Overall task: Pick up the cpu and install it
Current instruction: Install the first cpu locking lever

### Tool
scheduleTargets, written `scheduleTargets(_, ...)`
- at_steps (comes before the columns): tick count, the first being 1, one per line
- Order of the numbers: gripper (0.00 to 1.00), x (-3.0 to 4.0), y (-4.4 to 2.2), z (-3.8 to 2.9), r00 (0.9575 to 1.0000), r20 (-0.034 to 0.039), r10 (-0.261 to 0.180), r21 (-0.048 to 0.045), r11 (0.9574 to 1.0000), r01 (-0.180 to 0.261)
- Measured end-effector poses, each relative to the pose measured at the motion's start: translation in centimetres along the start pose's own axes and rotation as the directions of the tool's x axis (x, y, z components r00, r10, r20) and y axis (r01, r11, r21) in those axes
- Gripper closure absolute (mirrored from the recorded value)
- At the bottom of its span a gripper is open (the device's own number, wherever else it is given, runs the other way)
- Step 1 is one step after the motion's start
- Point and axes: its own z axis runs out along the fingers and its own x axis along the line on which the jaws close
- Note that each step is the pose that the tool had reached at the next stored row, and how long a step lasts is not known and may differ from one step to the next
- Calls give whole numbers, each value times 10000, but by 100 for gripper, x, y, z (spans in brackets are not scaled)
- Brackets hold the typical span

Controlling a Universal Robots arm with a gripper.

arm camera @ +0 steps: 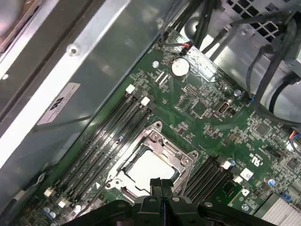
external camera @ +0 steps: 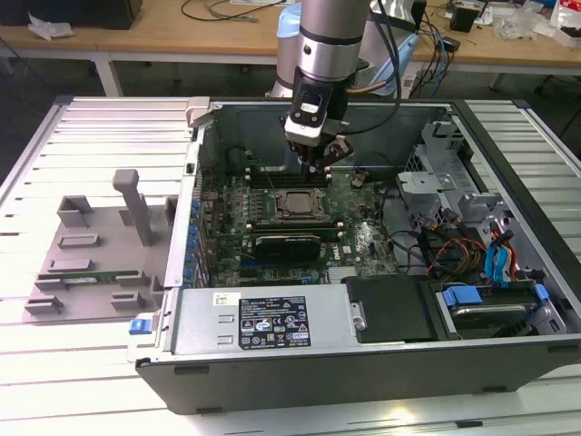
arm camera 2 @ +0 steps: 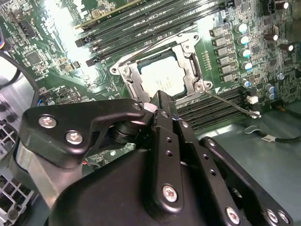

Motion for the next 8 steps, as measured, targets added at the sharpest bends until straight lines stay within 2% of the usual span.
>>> scheduleTargets(5, 89, 0, 0, 0, 9986, 34, -528, -9, 9986, 528)
scheduleTargets(8, 89, 0, 0, 0, 9955, 61, -945, -14, 9955, 945)
